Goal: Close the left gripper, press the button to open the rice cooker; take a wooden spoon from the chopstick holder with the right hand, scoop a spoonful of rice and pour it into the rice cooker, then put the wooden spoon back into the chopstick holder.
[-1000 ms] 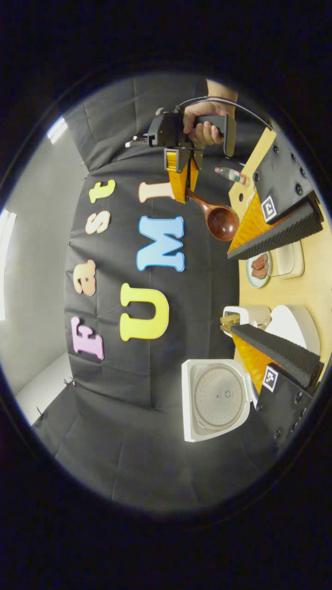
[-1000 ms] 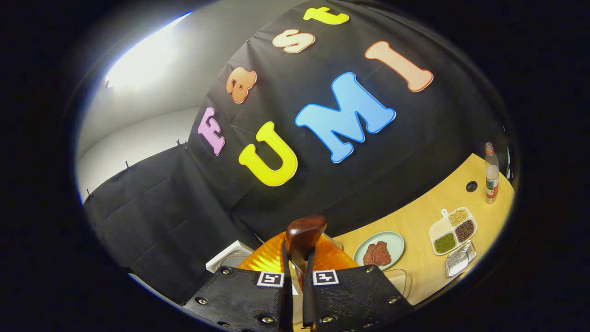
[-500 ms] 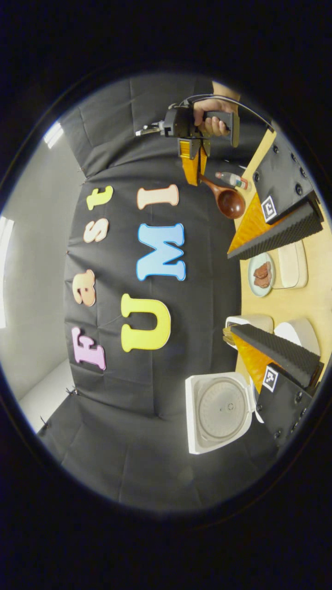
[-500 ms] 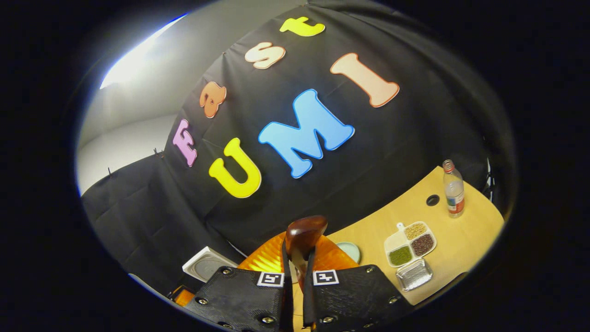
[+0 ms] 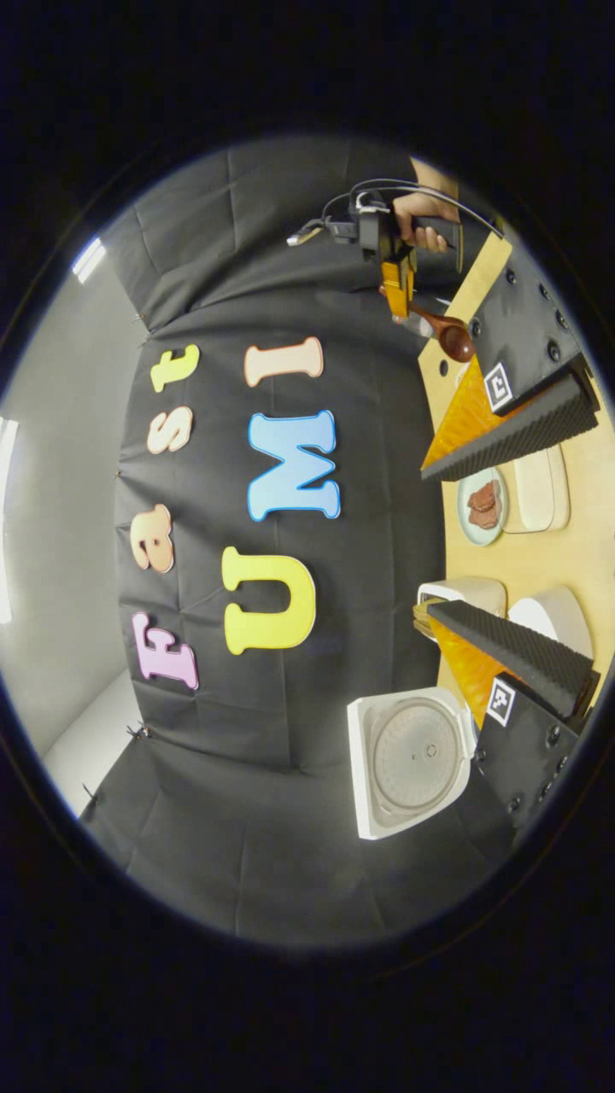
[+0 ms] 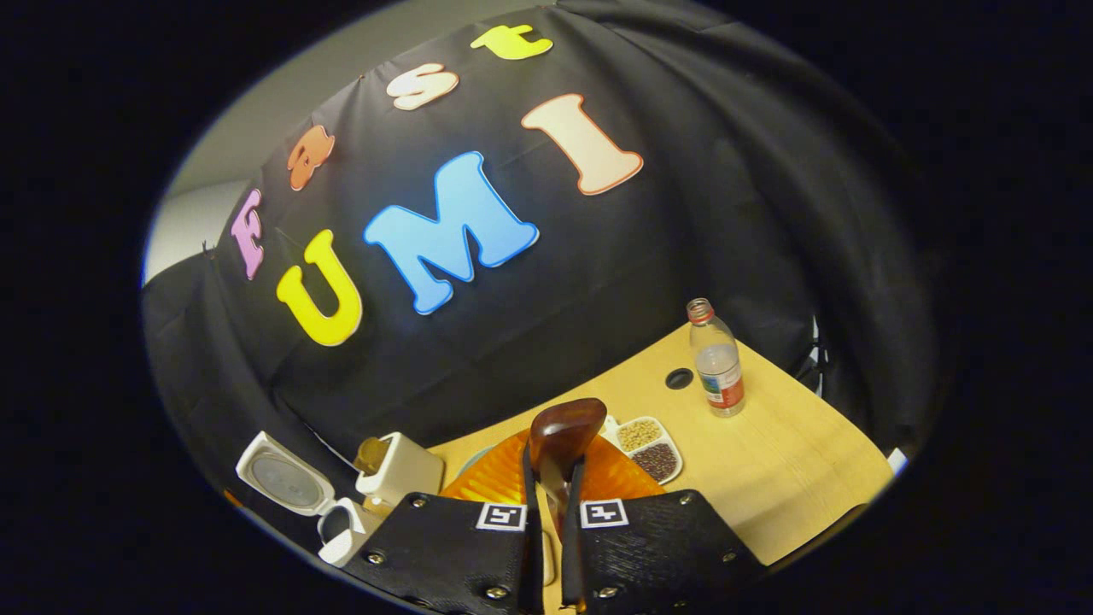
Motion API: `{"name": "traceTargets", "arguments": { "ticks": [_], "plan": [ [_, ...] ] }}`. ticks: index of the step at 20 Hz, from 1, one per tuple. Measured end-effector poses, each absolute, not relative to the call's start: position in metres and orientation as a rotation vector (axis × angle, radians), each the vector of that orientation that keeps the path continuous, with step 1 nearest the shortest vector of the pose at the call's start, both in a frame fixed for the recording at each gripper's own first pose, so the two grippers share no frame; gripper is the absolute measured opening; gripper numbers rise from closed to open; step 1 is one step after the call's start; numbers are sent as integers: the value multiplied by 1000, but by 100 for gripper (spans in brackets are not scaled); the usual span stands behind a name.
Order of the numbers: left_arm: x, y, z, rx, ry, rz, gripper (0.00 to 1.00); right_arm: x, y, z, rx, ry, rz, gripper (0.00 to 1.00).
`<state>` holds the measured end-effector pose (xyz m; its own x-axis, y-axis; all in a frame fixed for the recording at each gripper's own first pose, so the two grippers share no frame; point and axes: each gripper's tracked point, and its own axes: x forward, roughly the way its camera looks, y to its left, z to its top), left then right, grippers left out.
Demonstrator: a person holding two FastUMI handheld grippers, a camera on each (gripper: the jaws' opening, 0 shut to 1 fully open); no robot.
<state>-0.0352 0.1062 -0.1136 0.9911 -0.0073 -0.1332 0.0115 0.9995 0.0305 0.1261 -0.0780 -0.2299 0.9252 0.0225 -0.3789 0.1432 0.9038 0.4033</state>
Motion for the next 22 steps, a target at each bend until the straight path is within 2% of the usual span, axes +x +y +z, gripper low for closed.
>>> {"name": "traceTargets", "arguments": {
  "ticks": [4, 10, 12, 14, 16, 19, 22],
  "plan": [
    [-41, 110, -115, 47, 149, 21, 98, 132, -79, -271, 319, 442, -88, 9],
    [-51, 117, -116, 64, 174, 74, 97, 144, -76, -319, 298, 502, -147, 9],
    [-53, 120, -112, 69, 169, 93, 96, 139, -68, -332, 311, 517, -122, 8],
    [-53, 119, -112, 57, 167, 99, 97, 133, -76, -337, 313, 531, -131, 14],
    [-50, 117, -112, 49, 163, 94, 99, 126, -94, -338, 306, 518, -181, 24],
    [-41, 111, -113, 38, 164, 62, 99, 102, -128, -320, 241, 482, -275, 97],
    [-31, 107, -109, 13, 148, 26, 99, 80, -142, -288, 202, 415, -299, 95]
  ]
}}
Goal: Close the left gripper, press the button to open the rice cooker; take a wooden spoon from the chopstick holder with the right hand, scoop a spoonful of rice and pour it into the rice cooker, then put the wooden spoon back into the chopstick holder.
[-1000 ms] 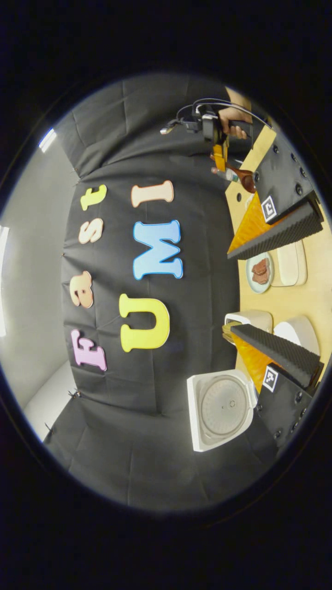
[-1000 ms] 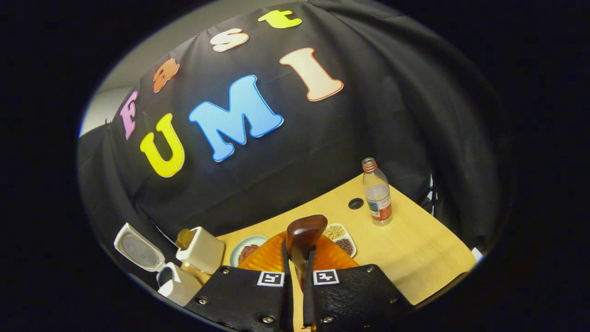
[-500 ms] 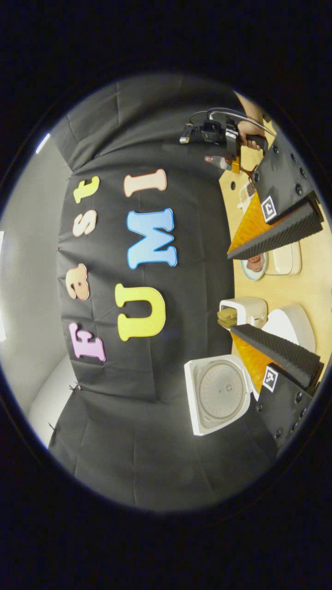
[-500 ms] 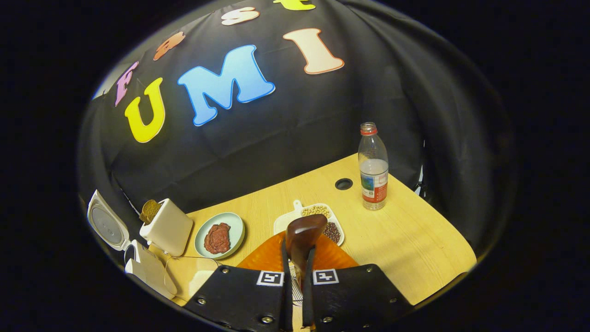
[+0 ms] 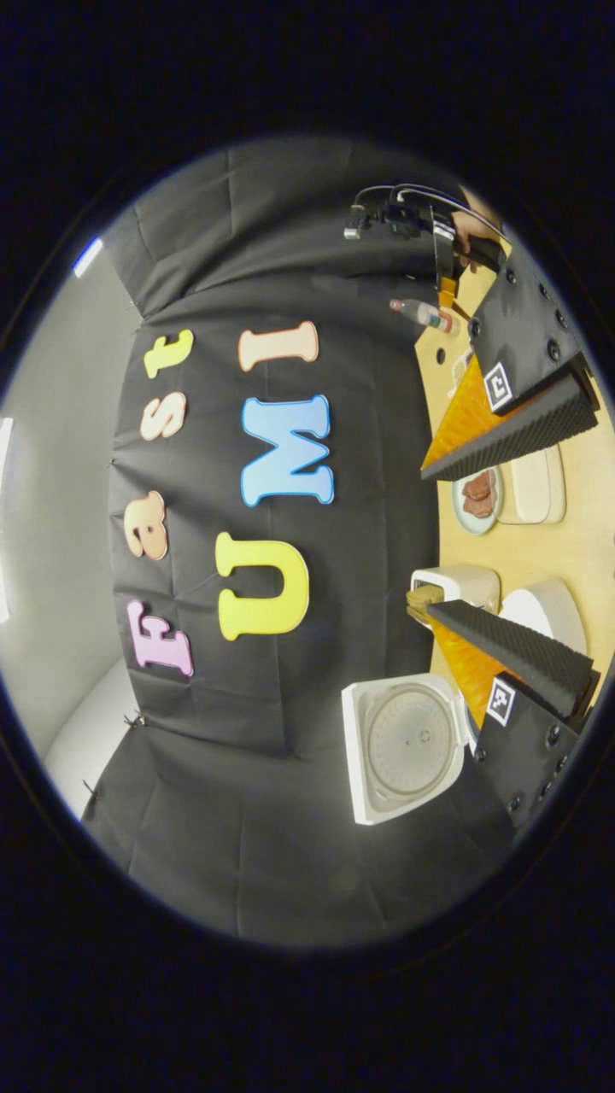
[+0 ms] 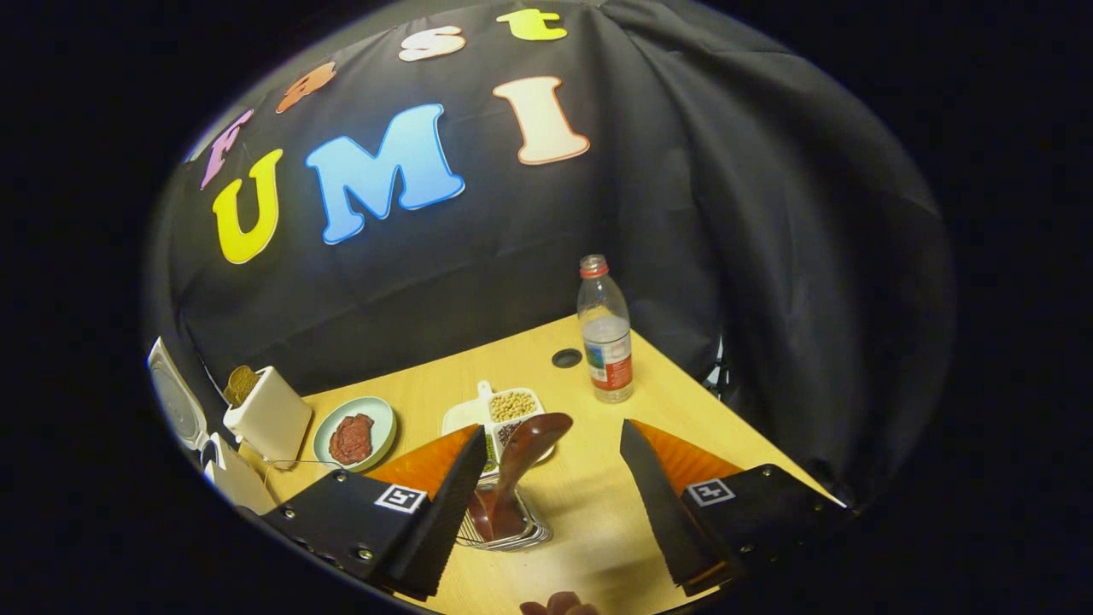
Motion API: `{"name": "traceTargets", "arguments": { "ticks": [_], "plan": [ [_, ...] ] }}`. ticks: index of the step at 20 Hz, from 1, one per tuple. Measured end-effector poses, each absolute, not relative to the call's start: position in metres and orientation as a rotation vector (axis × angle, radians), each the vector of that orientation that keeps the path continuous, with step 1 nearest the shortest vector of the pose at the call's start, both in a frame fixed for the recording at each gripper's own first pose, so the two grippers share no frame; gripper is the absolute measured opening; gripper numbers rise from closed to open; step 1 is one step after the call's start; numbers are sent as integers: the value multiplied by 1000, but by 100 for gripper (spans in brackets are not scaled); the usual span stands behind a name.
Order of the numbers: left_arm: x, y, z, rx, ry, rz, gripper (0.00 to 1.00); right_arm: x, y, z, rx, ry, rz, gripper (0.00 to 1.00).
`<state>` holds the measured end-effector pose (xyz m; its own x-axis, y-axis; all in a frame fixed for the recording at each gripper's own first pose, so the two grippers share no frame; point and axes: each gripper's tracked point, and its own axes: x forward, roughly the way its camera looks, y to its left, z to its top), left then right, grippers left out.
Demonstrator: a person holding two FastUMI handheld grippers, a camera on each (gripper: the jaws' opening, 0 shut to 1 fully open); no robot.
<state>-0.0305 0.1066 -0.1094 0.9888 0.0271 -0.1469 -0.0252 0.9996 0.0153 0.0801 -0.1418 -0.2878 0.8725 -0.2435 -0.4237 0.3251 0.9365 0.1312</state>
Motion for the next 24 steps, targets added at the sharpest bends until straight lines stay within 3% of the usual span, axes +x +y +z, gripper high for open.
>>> {"name": "traceTargets", "arguments": {
  "ticks": [9, 17, 24],
  "plan": [
    [0, 147, -86, -13, 93, 10, 98, 31, -102, -203, 99, 302, -223, 95],
    [23, 261, -66, -54, 98, 157, 96, 29, -57, -150, 106, 202, -161, 94],
    [62, 353, -29, -39, 48, 246, 97, 29, -36, -142, 97, 193, -156, 94]
  ]
}}
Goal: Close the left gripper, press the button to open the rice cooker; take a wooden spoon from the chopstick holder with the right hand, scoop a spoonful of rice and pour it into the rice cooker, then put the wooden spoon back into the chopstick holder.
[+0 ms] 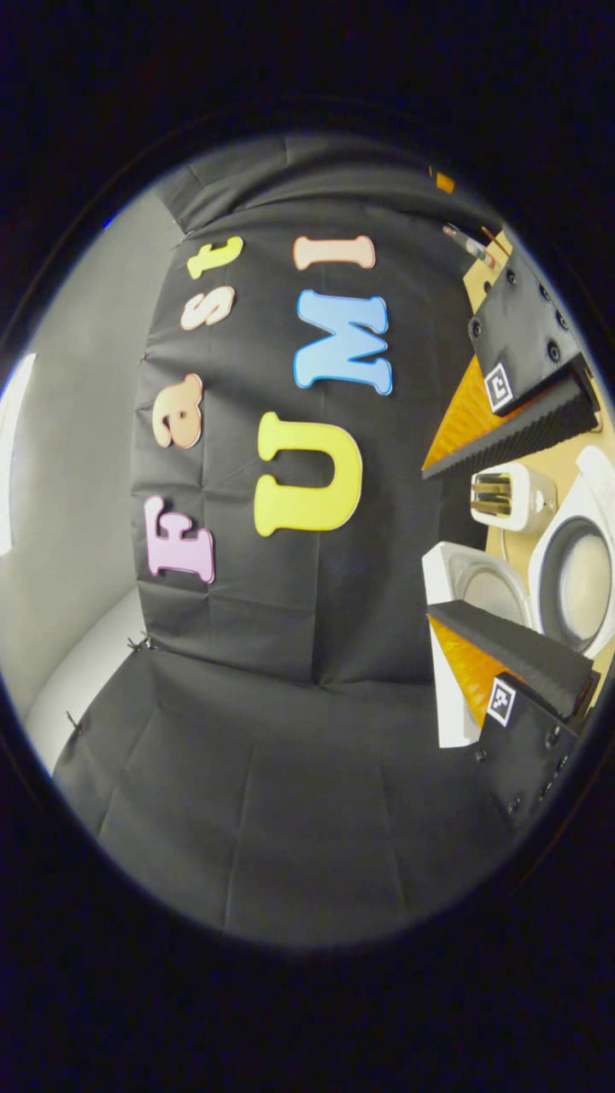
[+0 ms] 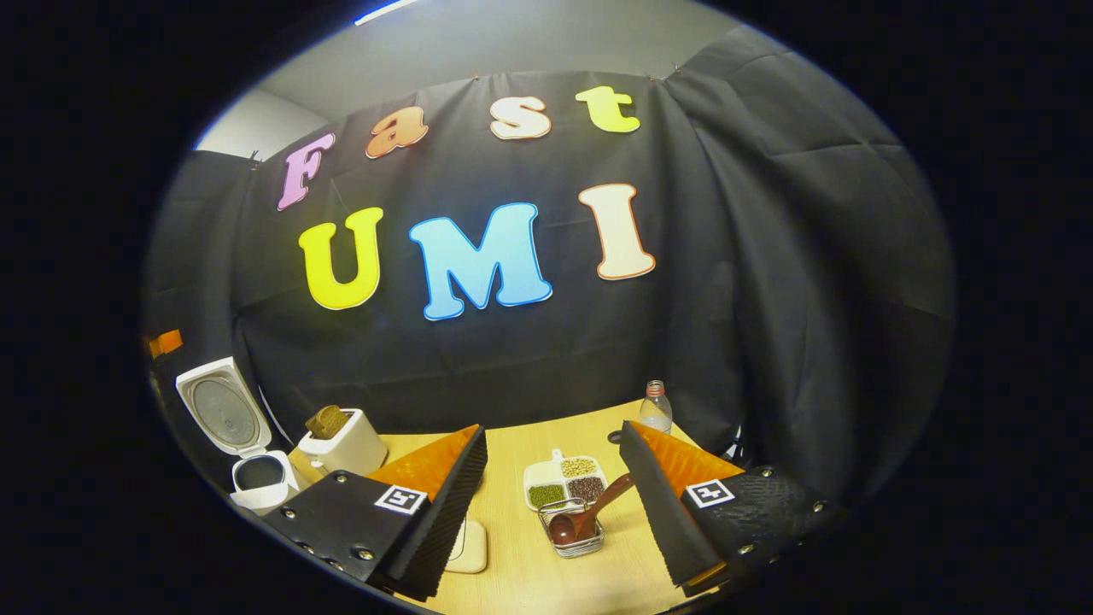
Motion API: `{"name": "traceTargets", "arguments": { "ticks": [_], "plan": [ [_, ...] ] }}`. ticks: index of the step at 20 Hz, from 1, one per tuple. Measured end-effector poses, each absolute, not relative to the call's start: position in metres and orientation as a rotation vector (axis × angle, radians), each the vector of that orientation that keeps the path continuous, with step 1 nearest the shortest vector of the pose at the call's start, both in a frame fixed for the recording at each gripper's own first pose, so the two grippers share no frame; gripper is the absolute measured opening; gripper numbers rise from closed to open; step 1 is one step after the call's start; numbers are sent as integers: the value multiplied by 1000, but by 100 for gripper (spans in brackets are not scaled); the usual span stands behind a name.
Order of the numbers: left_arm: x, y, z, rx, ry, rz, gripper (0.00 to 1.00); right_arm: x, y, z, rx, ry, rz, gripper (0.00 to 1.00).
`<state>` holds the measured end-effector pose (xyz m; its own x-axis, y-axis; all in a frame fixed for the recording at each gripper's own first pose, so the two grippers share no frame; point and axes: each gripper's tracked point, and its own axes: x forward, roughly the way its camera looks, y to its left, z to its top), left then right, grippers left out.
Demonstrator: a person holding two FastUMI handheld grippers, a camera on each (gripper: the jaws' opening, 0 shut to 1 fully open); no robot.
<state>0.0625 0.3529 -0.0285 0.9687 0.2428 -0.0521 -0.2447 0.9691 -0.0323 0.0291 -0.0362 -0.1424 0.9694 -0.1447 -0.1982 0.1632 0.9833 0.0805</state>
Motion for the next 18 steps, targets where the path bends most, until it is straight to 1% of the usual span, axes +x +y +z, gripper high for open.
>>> {"name": "traceTargets", "arguments": {
  "ticks": [5, 7, 8, 9, 12, 14, 15, 16, 17, 18],
  "plan": [
    [106, 409, -37, -51, 67, 299, 96, 31, -23, -143, 84, 190, -152, 94],
    [126, 432, -50, -60, 93, 330, 97, 33, -19, -145, 81, 197, -151, 94],
    [135, 441, -57, -71, 99, 341, 96, 34, -18, -146, 81, 202, -153, 94],
    [145, 449, -62, -74, 106, 349, 98, 35, -18, -146, 85, 205, -156, 95],
    [165, 482, -81, -61, 142, 406, 97, 39, -15, -148, 77, 209, -158, 94],
    [174, 496, -98, -104, 182, 439, 96, 38, -15, -149, 66, 214, -157, 94],
    [175, 504, -108, -113, 218, 475, 98, 39, -15, -151, 63, 219, -156, 94],
    [177, 507, -108, -72, 231, 492, 97, 40, -16, -153, 63, 228, -159, 94],
    [179, 506, -117, -39, 264, 499, 89, 41, -18, -156, 63, 236, -159, 94],
    [175, 502, -116, -37, 247, 493, 92, 43, -17, -157, 67, 238, -156, 94]
  ]
}}
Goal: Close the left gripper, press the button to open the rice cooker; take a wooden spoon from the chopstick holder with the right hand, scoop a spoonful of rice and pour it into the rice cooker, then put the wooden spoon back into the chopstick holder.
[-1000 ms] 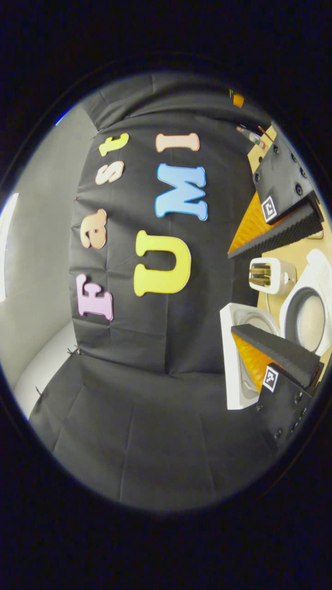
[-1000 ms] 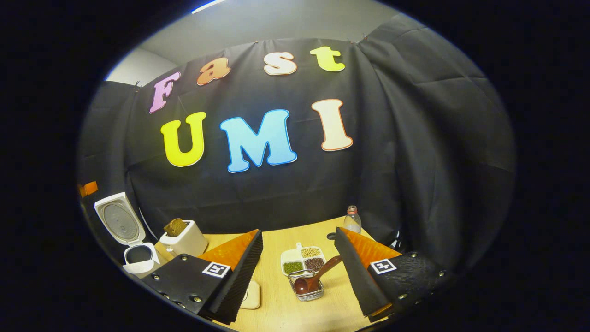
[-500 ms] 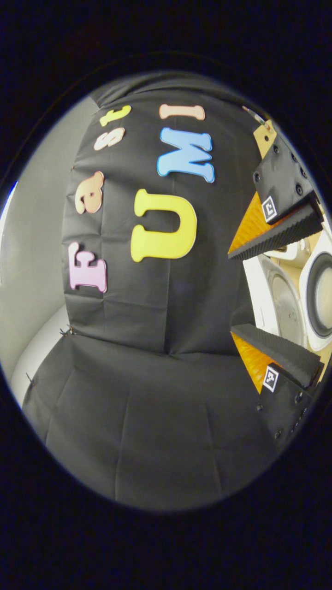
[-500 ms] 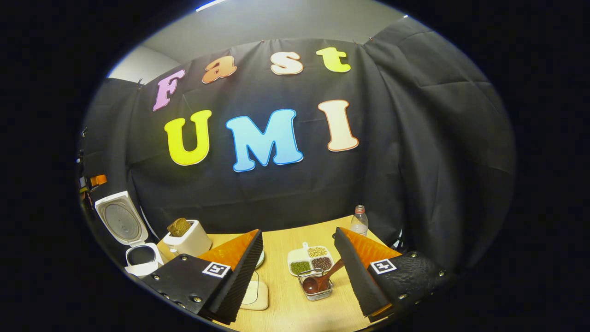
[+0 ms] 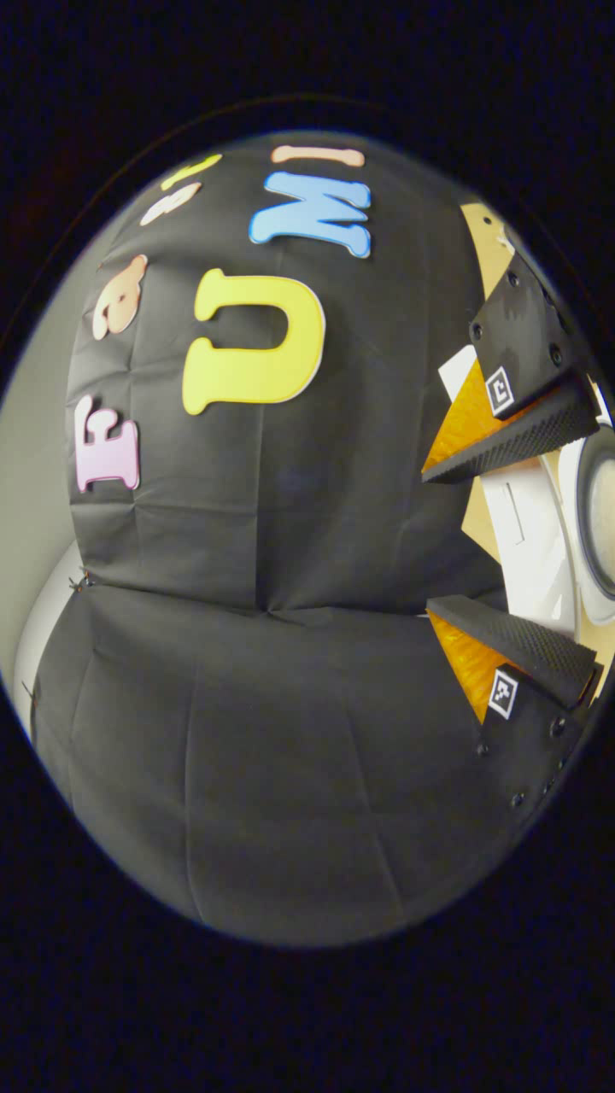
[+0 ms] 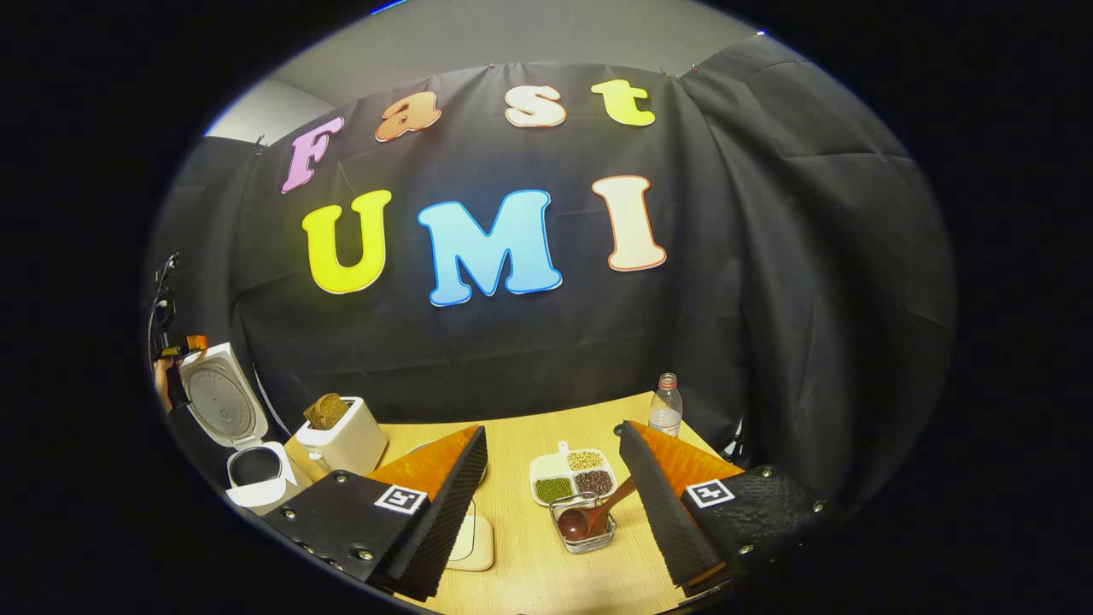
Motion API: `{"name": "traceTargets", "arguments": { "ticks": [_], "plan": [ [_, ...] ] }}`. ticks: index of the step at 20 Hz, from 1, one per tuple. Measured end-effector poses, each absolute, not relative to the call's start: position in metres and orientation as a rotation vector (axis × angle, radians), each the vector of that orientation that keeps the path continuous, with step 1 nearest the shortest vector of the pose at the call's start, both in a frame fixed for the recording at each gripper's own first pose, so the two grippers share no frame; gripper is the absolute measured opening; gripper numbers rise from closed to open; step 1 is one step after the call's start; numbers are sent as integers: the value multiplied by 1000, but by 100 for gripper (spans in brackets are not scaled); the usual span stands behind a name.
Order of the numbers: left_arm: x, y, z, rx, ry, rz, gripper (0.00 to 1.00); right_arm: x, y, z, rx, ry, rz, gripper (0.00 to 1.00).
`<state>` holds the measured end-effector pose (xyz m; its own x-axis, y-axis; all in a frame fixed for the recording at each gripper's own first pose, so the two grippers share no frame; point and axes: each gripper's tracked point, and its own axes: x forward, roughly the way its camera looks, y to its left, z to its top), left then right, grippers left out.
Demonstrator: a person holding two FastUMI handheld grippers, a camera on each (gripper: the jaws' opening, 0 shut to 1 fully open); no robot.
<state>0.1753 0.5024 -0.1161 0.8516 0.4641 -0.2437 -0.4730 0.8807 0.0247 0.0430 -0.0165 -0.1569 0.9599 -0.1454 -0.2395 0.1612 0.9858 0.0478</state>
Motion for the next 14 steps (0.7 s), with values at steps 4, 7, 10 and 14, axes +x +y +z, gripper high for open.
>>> {"name": "traceTargets", "arguments": {
  "ticks": [4, 7, 10, 14],
  "plan": [
    [167, 491, -114, -40, 244, 483, 96, 50, -7, -158, 83, 240, -120, 94],
    [150, 472, -117, -41, 238, 481, 96, 54, -3, -154, 75, 228, -95, 94],
    [137, 460, -119, -34, 223, 493, 96, 51, -5, -140, 61, 187, -99, 95],
    [112, 431, -129, -17, 202, 491, 94, 46, -1, -118, 33, 132, -71, 94]
  ]
}}
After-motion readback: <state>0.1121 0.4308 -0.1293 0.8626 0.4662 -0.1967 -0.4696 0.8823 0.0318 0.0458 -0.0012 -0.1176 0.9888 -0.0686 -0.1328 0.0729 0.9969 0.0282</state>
